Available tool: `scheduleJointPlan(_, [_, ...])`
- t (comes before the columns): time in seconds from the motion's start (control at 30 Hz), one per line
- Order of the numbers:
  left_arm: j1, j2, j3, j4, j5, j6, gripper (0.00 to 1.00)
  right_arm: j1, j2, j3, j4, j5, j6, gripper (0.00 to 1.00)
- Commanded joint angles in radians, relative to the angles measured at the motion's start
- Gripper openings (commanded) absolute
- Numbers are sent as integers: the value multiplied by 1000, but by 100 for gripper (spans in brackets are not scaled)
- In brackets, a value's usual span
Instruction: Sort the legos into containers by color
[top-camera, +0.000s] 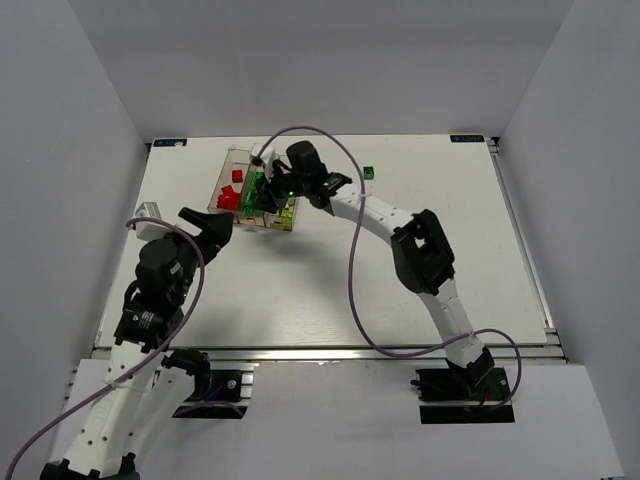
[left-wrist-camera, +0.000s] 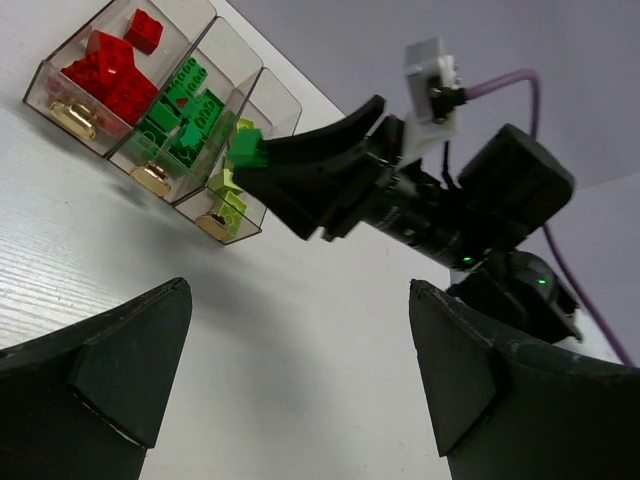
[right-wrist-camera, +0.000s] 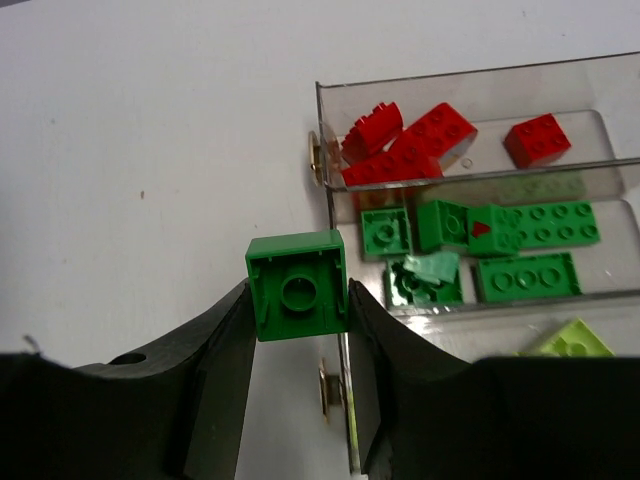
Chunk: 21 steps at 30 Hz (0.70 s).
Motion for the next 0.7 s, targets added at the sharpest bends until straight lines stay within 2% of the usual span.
scheduleJointPlan(0.0, [1,-24,25,-41,-23,10,98,28,45,64,186,105,86,0])
scheduleJointPlan(0.1, [1,-46,23,-61,-29,10,98,41,100,112,229,177,90,0])
scheduleJointPlan(0.33, [1,-75,11,-81,-38,9,98,41,187,166,269,262,80,8])
scheduleJointPlan(0.43, [1,-73,9,-84,-36,15,98,43,200,161,280,271,64,16])
scheduleJointPlan(0.47, [1,-72,11,-87,-38,16,98,43,203,158,282,275,60,23])
scheduleJointPlan(0.53, [1,-72,15,-90,-40,24,98,43,206,152,283,275,51,29])
scheduleJointPlan(0.57, [1,-70,20,-95,-41,27,98,43,206,150,283,274,48,35])
scheduleJointPlan(0.67, [1,-72,23,-104,-40,27,98,43,206,144,283,277,44,42])
